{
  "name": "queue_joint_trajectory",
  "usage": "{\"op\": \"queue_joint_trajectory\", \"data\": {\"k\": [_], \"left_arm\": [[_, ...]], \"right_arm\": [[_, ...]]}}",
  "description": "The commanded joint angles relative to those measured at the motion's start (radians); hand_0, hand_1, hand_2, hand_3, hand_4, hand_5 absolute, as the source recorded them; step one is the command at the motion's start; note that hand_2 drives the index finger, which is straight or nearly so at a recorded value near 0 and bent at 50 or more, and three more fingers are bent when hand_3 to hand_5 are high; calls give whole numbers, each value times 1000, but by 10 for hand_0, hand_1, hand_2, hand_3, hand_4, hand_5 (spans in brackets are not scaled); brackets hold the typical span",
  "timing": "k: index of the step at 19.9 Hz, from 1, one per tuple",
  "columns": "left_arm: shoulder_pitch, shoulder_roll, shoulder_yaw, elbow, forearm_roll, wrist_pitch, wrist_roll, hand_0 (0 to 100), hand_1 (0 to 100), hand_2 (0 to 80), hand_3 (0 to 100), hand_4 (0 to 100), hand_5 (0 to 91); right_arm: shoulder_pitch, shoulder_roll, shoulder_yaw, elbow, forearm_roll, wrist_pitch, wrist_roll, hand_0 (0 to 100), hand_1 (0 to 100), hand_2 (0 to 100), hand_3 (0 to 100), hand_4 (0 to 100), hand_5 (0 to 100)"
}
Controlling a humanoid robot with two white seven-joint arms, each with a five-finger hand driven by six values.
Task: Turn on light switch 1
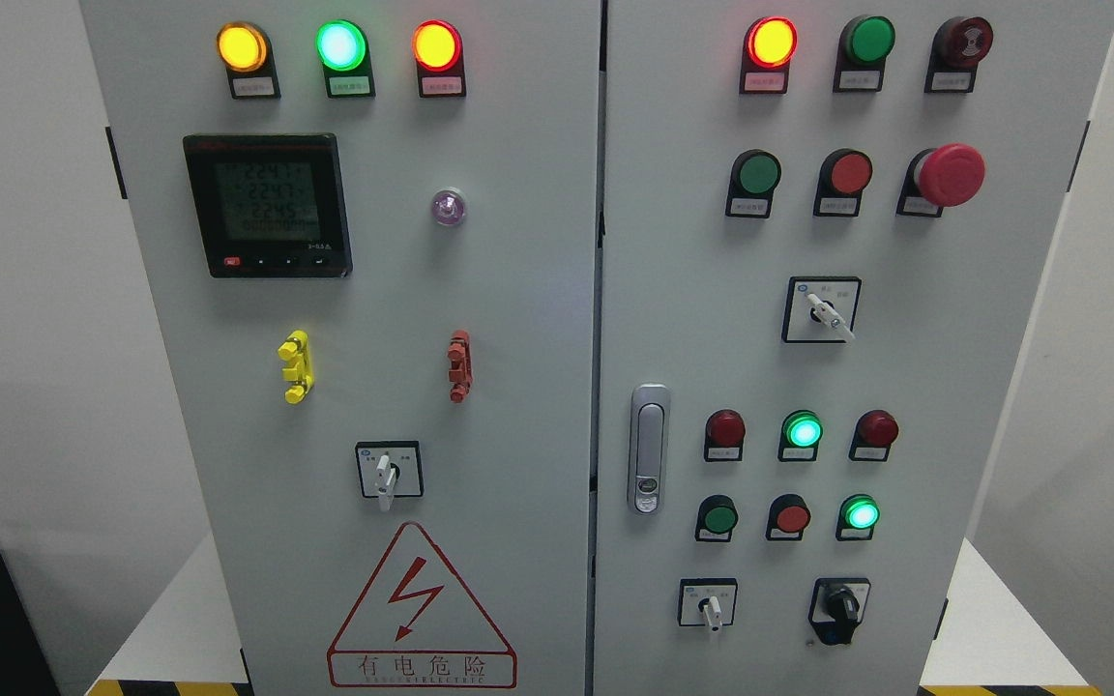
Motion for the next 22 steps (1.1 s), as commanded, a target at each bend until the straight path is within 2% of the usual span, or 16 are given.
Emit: {"op": "queue_joint_trajectory", "data": {"k": [1,16,19,22], "left_arm": [[0,2,-29,0,-26,0,-2,254,0,0,0,4,0],[9,9,-28,-72,-28,0,4,253,0,0,0,6,0],[28,17,-26,-171,-32,0,42,252,0,0,0,44,0],[63,19,-23,-286,-66,-1,59,247,0,0,54,92,0]], "right_arm": [[0,0,0,0,0,0,0,0,0,0,0,0,0],[0,0,0,0,0,0,0,0,0,0,0,0,0],[0,0,0,0,0,0,0,0,0,0,0,0,0],[0,0,0,0,0,0,0,0,0,0,0,0,0]]}}
